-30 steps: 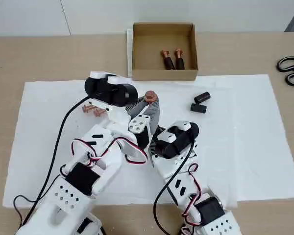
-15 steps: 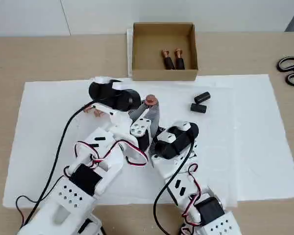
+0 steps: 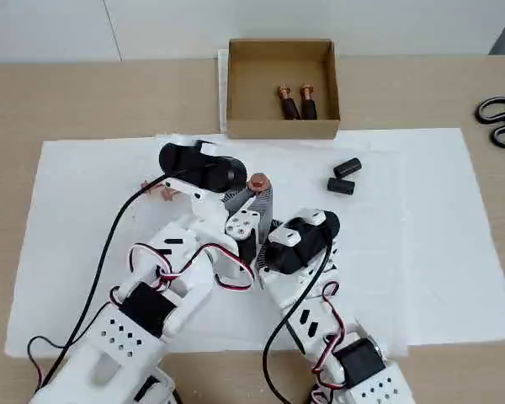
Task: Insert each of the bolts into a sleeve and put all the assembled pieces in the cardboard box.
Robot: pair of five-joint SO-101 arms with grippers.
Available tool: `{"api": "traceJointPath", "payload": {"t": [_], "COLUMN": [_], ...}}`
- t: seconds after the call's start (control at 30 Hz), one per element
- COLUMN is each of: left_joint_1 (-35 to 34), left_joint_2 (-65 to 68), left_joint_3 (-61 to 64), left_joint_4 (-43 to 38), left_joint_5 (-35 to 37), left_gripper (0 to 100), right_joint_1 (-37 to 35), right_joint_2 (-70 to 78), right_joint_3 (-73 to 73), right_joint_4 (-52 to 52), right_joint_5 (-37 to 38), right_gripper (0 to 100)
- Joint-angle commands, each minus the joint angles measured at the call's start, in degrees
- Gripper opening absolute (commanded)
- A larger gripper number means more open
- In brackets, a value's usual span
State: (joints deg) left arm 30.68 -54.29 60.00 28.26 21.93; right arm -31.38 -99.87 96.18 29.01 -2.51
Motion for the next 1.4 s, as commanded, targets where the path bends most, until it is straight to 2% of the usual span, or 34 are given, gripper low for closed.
{"api": "traceJointPath", "payload": {"t": [0.0,0.9,1.1,1.27,1.37], "left_joint_1": [-0.18,-0.35,-0.44,-0.7,-4.48], "left_joint_2": [-1.49,-1.49,-1.58,-2.02,-2.02], "left_joint_3": [0.66,7.25,8.57,7.16,4.97], "left_joint_4": [0.0,-0.18,-0.09,0.0,-0.09], "left_joint_5": [-0.26,-1.41,-2.64,-2.73,-2.81], "left_gripper": [1,1,12,13,13], "right_joint_1": [0.04,0.04,0.04,0.13,0.13], "right_joint_2": [-1.01,-1.01,-1.01,-0.92,-0.84], "right_joint_3": [0.44,0.44,0.44,0.44,0.44], "right_joint_4": [0.22,0.22,0.22,0.22,0.4], "right_joint_5": [-0.35,-0.35,-0.35,-0.35,-0.35], "right_gripper": [0.5,0.5,0.5,0.5,0.5]}}
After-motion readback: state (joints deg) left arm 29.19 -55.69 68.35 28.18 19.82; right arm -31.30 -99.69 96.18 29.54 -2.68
